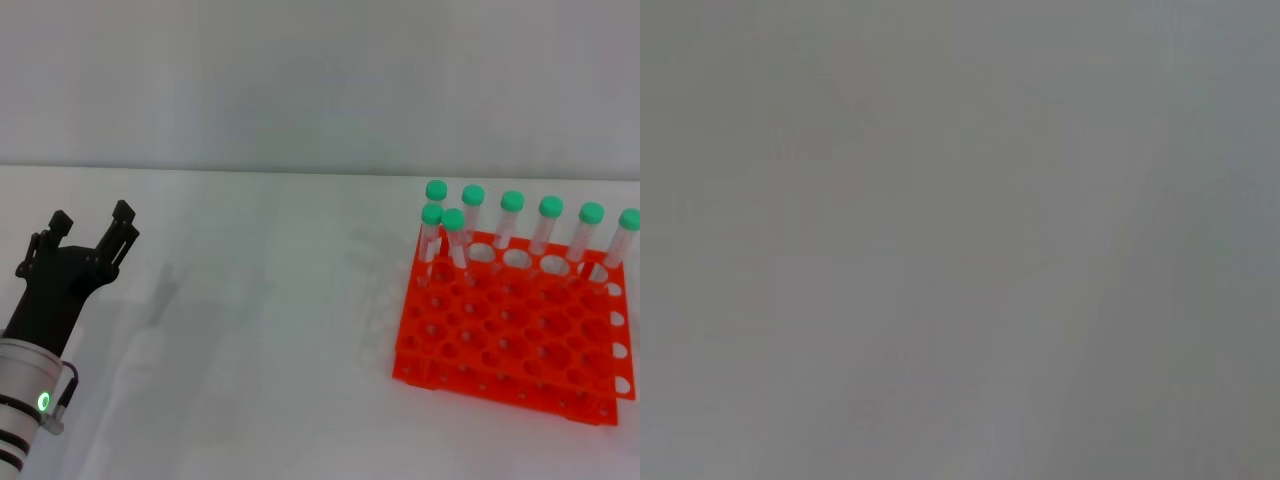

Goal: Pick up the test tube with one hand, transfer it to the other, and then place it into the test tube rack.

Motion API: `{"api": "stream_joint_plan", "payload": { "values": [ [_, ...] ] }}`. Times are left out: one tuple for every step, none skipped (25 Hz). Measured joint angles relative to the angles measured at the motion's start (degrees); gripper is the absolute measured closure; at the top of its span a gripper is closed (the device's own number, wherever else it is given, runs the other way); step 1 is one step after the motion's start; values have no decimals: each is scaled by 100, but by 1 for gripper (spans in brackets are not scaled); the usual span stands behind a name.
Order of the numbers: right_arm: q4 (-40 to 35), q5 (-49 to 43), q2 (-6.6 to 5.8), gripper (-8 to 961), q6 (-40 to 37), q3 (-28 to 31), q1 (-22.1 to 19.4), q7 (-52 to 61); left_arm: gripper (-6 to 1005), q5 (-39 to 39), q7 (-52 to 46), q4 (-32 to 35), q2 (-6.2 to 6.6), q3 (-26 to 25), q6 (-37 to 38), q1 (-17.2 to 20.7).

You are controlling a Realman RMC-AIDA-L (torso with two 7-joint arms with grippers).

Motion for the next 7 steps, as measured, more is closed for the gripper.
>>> {"api": "stream_joint_plan", "payload": {
  "values": [
    [9,-4,3,79,-1,0,0,7,104,-1,0,-1,0,0,-39,-2],
    [29,-11,9,79,-3,-2,0,18,104,-1,5,-3,0,0,-75,-3],
    [47,-16,12,79,-7,-4,1,25,104,-1,12,-3,0,0,-96,-3],
    [63,-20,14,79,-15,-7,0,30,104,-1,22,-6,0,0,-109,-4],
    [75,-22,15,79,-28,-8,1,34,104,-1,33,-8,0,0,-121,-5],
    [88,-23,15,79,-42,-10,0,38,104,0,36,-10,0,0,-124,-5],
    [105,-24,15,79,-72,-11,1,40,104,3,38,-14,0,0,-125,-5]
  ]
}}
